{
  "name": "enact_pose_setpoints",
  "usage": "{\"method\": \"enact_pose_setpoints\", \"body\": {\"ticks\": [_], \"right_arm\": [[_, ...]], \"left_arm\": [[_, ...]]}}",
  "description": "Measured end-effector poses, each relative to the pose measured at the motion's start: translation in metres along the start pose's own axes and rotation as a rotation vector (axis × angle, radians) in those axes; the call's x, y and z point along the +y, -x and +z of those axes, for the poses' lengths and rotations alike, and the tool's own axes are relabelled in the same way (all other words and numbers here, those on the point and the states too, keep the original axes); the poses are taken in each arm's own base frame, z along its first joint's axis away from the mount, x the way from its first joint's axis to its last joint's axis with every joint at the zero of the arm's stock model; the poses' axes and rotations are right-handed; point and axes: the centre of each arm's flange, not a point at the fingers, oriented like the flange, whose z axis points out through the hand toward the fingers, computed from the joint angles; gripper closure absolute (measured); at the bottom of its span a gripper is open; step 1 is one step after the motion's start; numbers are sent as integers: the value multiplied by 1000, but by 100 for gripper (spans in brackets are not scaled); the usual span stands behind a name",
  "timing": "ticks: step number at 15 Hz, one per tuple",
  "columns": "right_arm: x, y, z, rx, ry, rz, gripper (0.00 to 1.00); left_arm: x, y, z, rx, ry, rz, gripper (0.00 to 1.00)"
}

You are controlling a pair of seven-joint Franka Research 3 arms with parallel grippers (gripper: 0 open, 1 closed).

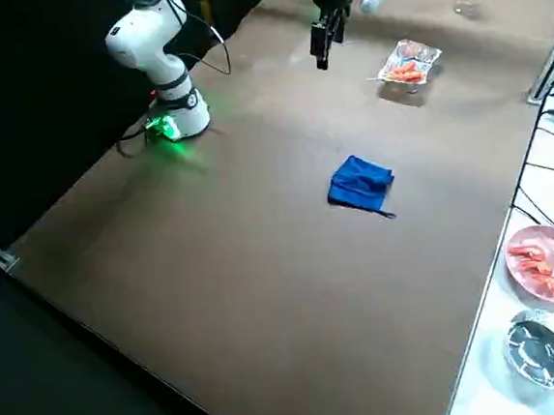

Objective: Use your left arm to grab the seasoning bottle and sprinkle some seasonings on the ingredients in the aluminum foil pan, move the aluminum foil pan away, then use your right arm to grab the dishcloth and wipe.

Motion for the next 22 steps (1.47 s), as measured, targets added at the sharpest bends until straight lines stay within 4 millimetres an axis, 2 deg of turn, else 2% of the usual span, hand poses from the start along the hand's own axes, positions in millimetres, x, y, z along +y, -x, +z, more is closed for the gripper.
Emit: {"method": "enact_pose_setpoints", "body": {"ticks": [4,6,8,10,13,17,19,22], "right_arm": [[0,0,0,0,0,0,0],[0,0,0,0,0,0,0],[0,0,0,0,0,1,0],[0,0,0,-1,0,1,0],[0,0,0,-1,0,1,0],[1,0,0,-1,0,1,0],[1,0,0,-2,0,1,0],[1,0,0,-2,0,1,0]], "left_arm": [[-1,0,2,-4,0,-1,1],[-7,-1,8,-17,0,-15,0],[-21,-4,24,-48,0,-46,0],[-36,-11,48,-93,1,-115,0],[-48,-26,88,-158,-11,-376,0],[-50,-57,149,-184,-26,-638,0],[-59,-72,168,-140,-41,-870,0],[-80,-83,181,-75,-75,-1156,0]]}}
